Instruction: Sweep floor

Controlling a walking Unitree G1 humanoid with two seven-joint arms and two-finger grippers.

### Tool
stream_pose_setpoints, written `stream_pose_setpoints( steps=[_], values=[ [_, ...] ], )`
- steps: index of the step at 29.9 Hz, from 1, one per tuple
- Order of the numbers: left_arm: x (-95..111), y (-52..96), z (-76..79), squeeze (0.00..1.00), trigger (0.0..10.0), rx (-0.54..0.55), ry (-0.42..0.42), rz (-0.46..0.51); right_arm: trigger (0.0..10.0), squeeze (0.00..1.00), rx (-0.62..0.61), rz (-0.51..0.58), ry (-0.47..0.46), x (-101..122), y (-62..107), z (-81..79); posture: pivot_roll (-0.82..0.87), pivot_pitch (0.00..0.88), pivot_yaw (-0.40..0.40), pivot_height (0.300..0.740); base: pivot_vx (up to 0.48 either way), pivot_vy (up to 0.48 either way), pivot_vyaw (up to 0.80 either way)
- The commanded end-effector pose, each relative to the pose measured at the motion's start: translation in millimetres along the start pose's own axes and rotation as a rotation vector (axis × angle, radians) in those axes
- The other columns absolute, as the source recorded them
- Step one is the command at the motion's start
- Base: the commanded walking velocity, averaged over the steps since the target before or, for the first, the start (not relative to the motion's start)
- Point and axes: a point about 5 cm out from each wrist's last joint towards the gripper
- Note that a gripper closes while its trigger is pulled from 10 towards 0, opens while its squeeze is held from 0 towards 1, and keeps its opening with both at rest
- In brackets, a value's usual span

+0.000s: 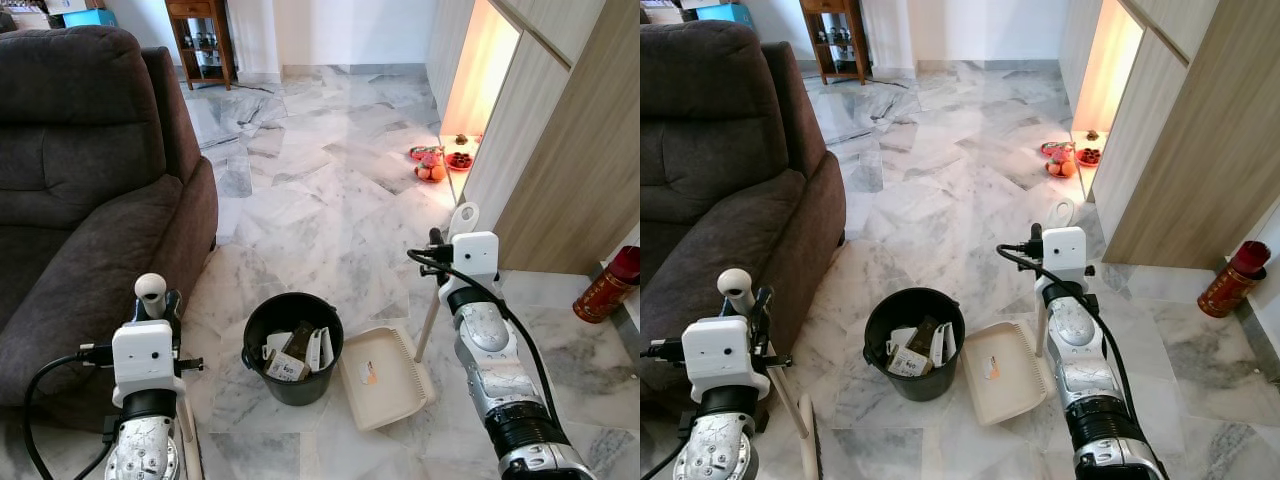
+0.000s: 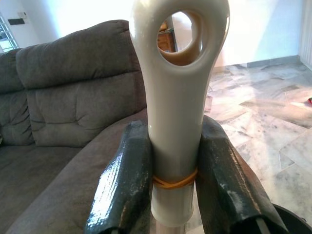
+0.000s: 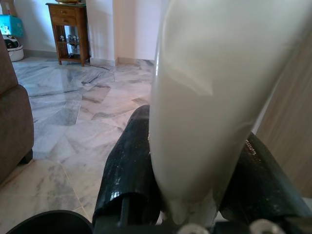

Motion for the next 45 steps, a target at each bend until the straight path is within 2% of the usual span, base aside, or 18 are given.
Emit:
stream_pose_setpoints(
  steps=[1,18,45],
  values=[
    [9.7,-2.1,-3.4,0.00,10.0,0.005,-0.013,0.055,10.0,0.00,0.024,0.052,-0.043,10.5,-4.8,-7.7,-0.11,0.068,0.058,0.740,0.000,0.000,0.00],
    [10.4,-2.0,-1.5,0.00,10.0,0.003,-0.006,0.057,10.0,0.00,0.020,0.051,-0.038,10.5,-4.7,-5.0,-0.11,0.078,0.056,0.740,0.000,0.000,0.00],
    [10.4,-3.3,0.8,0.00,10.0,0.000,0.000,0.064,10.0,0.00,0.039,0.052,-0.043,11.6,-7.4,-9.4,-0.12,0.054,0.050,0.740,-0.262,0.000,0.00]
  ],
)
Point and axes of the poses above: a point about 5 cm out from each wrist's last joint towards the gripper, its own y axis pointing back from the gripper into the wrist, its own x axis along the axis of the wrist's last joint, z = x × y, and after that the axes turned 3 degrees about -y, right-handed
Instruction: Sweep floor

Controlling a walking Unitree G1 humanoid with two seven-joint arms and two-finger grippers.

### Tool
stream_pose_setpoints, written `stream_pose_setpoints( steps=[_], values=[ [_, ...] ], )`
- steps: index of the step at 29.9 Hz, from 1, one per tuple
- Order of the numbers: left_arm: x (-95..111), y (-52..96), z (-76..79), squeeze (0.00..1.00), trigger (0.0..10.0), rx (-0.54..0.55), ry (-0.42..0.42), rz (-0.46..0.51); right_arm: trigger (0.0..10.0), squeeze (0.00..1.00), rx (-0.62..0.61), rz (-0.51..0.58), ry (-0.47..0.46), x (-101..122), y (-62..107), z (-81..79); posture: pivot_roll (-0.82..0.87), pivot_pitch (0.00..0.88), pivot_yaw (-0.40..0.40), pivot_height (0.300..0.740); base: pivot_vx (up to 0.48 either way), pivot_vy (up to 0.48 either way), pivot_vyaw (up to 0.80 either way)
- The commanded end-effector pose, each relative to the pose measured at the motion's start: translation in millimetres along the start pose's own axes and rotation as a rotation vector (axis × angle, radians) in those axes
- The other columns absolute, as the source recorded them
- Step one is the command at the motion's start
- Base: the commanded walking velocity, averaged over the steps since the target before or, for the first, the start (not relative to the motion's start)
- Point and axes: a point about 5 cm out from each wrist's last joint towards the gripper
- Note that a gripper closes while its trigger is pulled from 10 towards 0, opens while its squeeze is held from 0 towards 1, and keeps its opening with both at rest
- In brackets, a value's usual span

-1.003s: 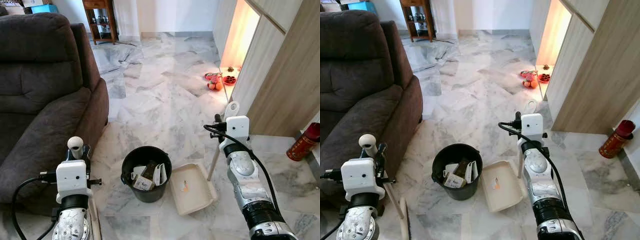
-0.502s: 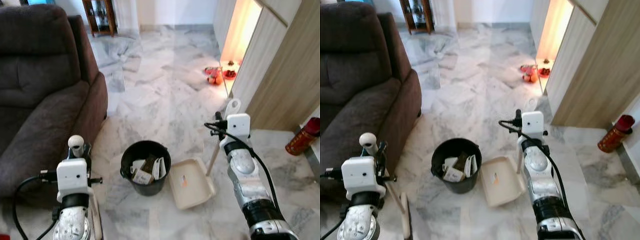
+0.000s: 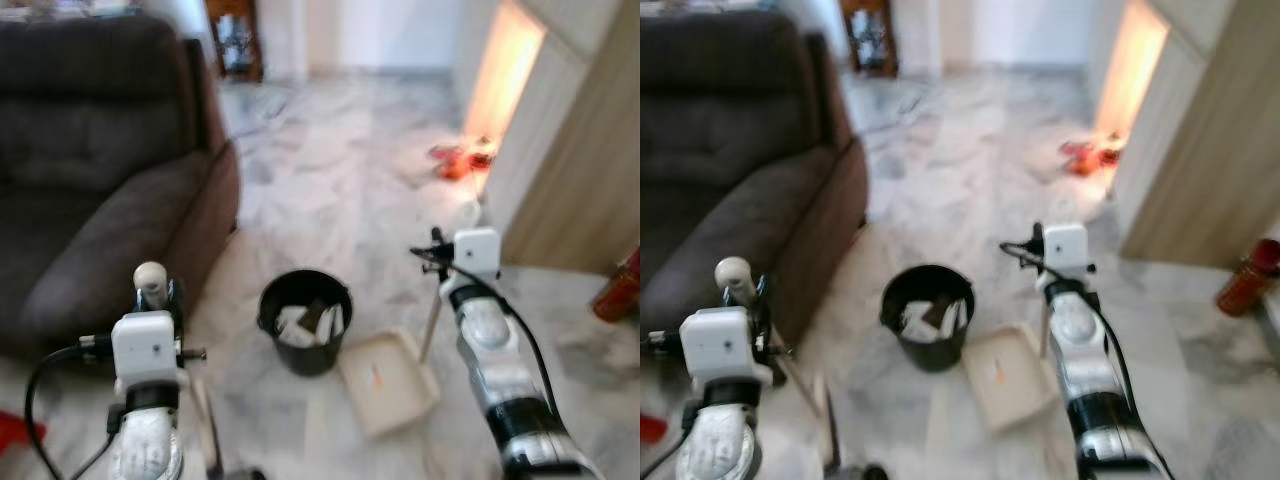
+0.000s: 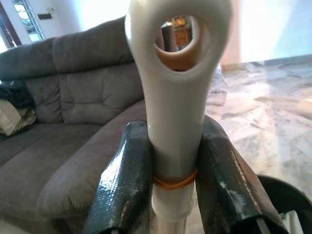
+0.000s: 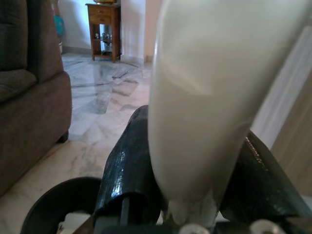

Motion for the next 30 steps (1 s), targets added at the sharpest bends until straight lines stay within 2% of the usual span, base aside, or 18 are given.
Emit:
stream_pose_setpoints(
  steps=[1,5,25,30],
  values=[
    [10.7,-5.4,-4.4,0.00,10.0,0.013,-0.017,0.062,10.0,0.00,0.005,0.066,-0.045,14.3,-5.6,-4.2,-0.12,0.046,0.050,0.740,-0.266,0.000,0.00],
    [10.6,-6.2,-3.8,0.00,10.0,0.013,-0.018,0.061,10.0,0.00,0.007,0.066,-0.046,14.5,-6.2,-4.4,-0.12,0.050,0.048,0.740,-0.259,0.000,0.00],
    [9.3,-7.2,-3.6,0.00,10.0,0.016,-0.022,0.053,10.0,0.00,0.012,0.051,-0.058,12.7,-7.1,-6.0,-0.12,0.062,0.045,0.740,0.000,0.000,0.00],
    [8.1,-7.2,-3.6,0.00,10.0,0.013,-0.029,0.044,10.0,0.00,0.014,0.040,-0.053,11.4,-7.2,-6.5,-0.12,0.065,0.046,0.740,0.000,0.000,-0.80]
  ],
)
Point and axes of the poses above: a point about 5 cm out from each wrist's last joint towards the gripper, its own y axis pointing back from the gripper into the wrist, its own x axis along the axis of the wrist's last joint, z = x × y, and after that the axes turned 3 degrees about -y, right-handed
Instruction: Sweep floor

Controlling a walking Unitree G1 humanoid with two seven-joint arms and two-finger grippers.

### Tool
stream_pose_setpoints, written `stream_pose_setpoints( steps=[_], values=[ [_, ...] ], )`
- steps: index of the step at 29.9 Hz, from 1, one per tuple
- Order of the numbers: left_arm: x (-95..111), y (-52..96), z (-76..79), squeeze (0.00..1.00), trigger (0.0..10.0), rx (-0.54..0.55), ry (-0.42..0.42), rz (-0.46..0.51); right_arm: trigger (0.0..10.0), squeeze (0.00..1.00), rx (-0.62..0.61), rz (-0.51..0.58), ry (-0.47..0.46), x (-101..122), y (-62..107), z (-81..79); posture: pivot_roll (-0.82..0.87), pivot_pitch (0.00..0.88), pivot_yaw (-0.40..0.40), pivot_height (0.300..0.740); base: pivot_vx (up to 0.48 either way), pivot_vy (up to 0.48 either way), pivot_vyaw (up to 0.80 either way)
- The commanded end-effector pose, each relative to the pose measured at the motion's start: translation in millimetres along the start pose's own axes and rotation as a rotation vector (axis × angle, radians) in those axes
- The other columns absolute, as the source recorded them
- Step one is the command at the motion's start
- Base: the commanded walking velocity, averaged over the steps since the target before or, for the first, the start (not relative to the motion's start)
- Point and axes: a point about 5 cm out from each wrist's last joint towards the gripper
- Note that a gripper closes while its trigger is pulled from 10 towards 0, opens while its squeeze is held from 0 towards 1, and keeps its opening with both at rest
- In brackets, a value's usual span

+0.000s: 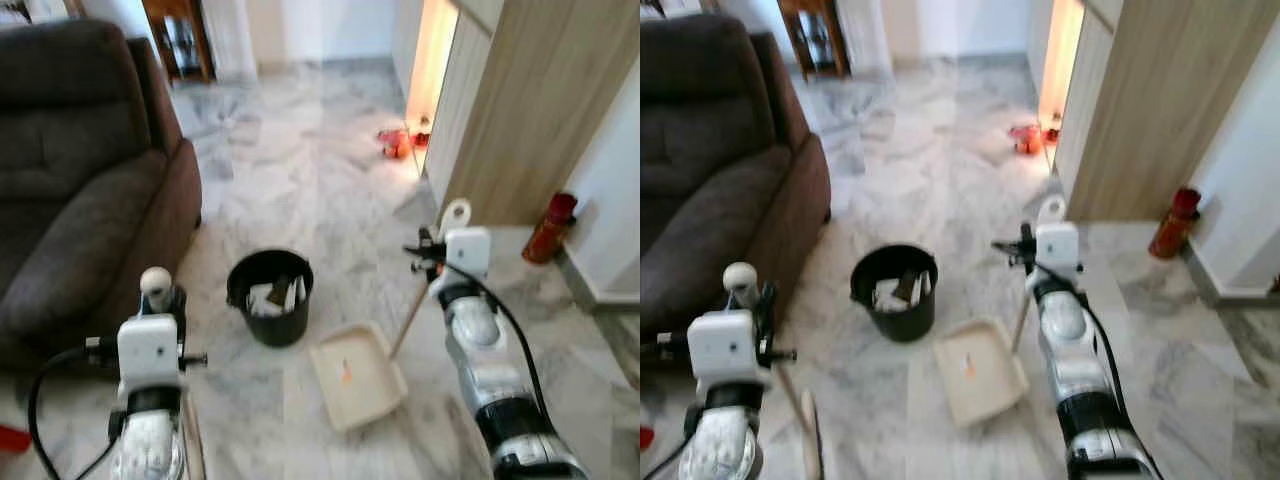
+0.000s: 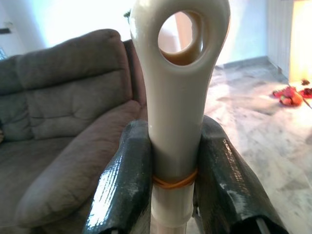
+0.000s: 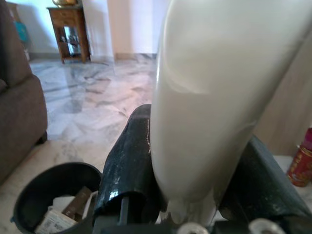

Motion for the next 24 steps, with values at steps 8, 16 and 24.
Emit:
stream_pose_setpoints(
  steps=[8,16,24],
  values=[
    [3.0,-2.7,-1.7,0.00,10.0,-0.001,-0.070,0.014,10.0,0.00,0.002,0.021,0.001,7.2,-4.7,-2.3,-0.12,0.069,0.046,0.740,0.000,-0.234,-0.80],
    [2.6,-2.8,-2.5,0.00,10.0,0.003,-0.065,0.007,10.0,0.00,0.002,0.016,0.003,6.5,-4.8,-2.7,-0.12,0.070,0.046,0.740,0.000,-0.059,-0.80],
    [3.9,-3.3,-3.0,0.00,10.0,0.011,-0.060,0.015,10.0,0.00,-0.004,0.015,0.006,6.4,-5.0,-1.8,-0.12,0.071,0.046,0.740,0.000,-0.231,-0.80]
  ],
)
Point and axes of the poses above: a point about 5 cm out from each wrist's last joint towards the gripper, its own y axis pointing back from the gripper into the wrist, its own x axis along the axis of the wrist's last joint, z = x × y, and after that the axes turned 3 degrees about -y, right-handed
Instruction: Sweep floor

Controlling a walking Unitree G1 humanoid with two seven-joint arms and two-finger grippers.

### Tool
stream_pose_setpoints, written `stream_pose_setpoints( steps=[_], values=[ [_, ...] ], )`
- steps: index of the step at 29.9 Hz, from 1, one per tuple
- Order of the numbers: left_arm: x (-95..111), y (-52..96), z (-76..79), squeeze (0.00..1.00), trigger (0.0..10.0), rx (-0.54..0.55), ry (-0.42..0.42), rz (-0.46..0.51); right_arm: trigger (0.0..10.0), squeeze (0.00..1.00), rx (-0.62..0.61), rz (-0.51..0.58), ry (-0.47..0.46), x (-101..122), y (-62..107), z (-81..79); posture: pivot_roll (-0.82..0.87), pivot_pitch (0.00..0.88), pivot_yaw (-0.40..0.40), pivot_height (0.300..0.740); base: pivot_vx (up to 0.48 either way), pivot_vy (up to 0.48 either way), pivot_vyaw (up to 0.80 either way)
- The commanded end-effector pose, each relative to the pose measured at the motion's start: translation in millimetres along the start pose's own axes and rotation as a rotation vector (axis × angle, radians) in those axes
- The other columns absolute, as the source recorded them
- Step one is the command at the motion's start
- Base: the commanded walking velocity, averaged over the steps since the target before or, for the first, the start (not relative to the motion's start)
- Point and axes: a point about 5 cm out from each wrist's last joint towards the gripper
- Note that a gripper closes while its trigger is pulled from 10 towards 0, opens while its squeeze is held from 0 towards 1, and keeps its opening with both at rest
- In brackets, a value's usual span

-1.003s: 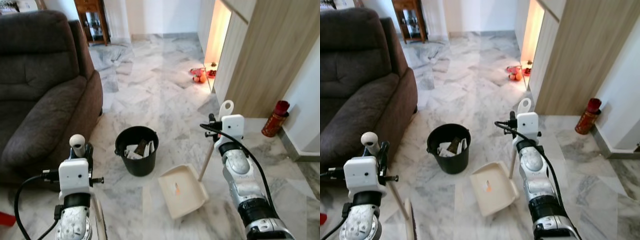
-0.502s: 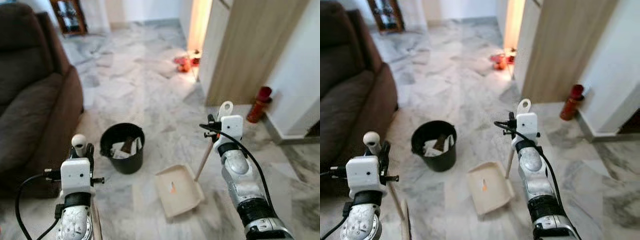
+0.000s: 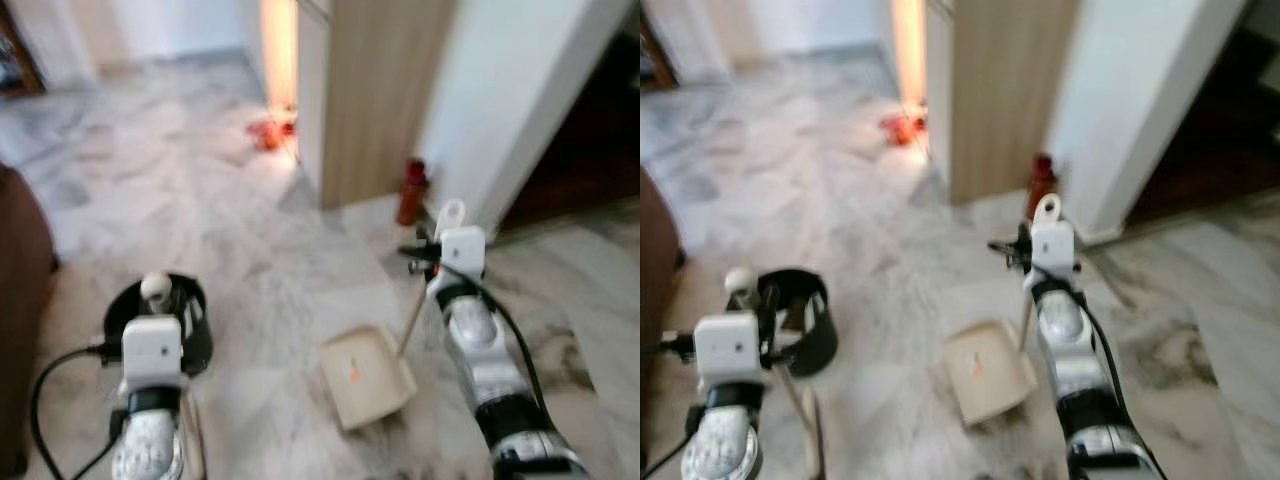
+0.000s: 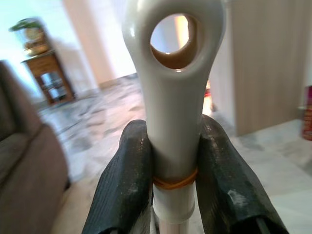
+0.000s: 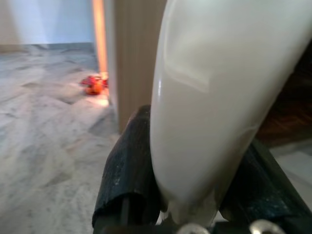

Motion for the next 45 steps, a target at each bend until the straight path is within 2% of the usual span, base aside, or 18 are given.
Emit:
stream_pose_setpoints(
  steps=[1,6,18,21,45],
  values=[
    [4.9,-1.0,-4.2,0.00,10.0,0.015,-0.028,0.025,10.0,0.00,0.003,0.026,-0.014,6.7,-2.8,-1.8,-0.12,0.071,0.047,0.740,0.000,0.000,-0.80],
    [4.7,-0.8,-3.5,0.00,10.0,0.013,-0.029,0.025,10.0,0.00,0.004,0.025,-0.015,6.4,-2.7,-2.0,-0.11,0.071,0.047,0.740,0.000,-0.452,-0.80],
    [4.9,-1.3,-3.5,0.00,10.0,0.011,-0.042,0.027,10.0,0.00,0.002,0.023,-0.014,5.8,-3.0,-1.9,-0.11,0.069,0.048,0.740,0.000,-0.080,-0.80],
    [4.9,-1.3,-3.2,0.00,10.0,0.017,-0.012,0.026,10.0,0.00,0.000,0.024,-0.013,6.2,-3.4,-1.4,-0.12,0.067,0.047,0.740,0.000,-0.446,-0.80],
    [5.3,-1.8,-2.2,0.00,10.0,0.005,-0.019,0.035,10.0,0.00,0.000,0.027,-0.017,6.1,-3.2,-3.0,-0.12,0.054,0.050,0.740,0.000,0.000,-0.80]
  ],
)
Point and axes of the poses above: a point about 5 cm out from each wrist's last joint towards the gripper, its own y axis pointing back from the gripper into the wrist, its own x axis along the axis of the wrist's last joint, z = x × y, and after that the axes turned 3 degrees about -y, right-handed
